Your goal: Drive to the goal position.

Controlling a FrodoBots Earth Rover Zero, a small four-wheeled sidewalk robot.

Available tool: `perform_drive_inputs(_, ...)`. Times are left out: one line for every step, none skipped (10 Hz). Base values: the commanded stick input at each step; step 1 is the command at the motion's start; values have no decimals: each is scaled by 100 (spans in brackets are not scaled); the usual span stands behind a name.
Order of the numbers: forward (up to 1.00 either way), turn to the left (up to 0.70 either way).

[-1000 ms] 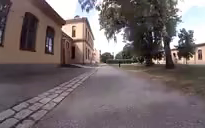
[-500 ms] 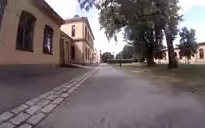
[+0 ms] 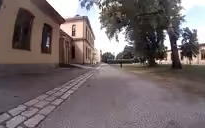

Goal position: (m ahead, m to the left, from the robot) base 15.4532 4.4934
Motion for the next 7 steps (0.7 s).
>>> perform_drive_inputs(85,1)
perform_drive_inputs(85,1)
perform_drive_inputs(85,1)
perform_drive_inputs(85,1)
perform_drive_inputs(85,1)
perform_drive_inputs(85,1)
perform_drive_inputs(85,1)
